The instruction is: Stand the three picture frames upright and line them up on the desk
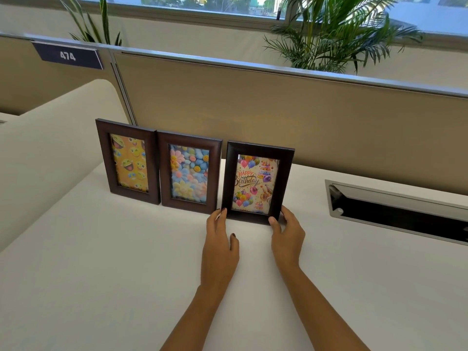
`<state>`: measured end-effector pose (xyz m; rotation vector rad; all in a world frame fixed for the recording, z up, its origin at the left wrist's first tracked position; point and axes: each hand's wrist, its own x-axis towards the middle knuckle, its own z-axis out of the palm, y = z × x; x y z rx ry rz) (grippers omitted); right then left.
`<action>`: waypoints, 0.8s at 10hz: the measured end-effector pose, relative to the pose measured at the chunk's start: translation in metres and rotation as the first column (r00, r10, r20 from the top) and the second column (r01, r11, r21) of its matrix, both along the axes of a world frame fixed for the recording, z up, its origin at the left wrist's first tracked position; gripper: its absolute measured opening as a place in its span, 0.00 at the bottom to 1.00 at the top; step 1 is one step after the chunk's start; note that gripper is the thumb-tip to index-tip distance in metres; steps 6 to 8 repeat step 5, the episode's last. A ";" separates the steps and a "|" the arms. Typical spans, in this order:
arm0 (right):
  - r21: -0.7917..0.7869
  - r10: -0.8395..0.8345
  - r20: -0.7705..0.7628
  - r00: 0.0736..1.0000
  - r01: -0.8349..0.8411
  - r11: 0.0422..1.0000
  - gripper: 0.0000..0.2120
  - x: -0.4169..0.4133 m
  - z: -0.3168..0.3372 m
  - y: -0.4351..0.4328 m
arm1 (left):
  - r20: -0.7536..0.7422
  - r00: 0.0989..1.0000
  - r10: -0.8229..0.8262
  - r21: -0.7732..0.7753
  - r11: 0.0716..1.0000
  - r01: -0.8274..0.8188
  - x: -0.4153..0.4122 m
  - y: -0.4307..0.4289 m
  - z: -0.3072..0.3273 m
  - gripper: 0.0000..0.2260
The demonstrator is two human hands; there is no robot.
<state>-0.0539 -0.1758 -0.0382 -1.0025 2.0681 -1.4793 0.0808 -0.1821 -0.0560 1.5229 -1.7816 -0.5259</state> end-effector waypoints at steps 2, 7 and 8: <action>0.032 0.044 -0.038 0.998 -0.043 0.999 0.22 -0.002 0.000 0.003 | 0.022 1.000 -0.012 0.019 1.000 0.011 -0.001 0.000 -0.002 0.25; 0.128 0.085 -0.303 0.949 -0.048 0.991 0.23 0.006 -0.011 0.033 | 0.008 0.999 -0.043 0.039 0.998 0.042 -0.003 0.020 0.000 0.25; 0.128 0.085 -0.303 0.949 -0.048 0.991 0.23 0.006 -0.011 0.033 | 0.008 0.999 -0.043 0.039 0.998 0.042 -0.003 0.020 0.000 0.25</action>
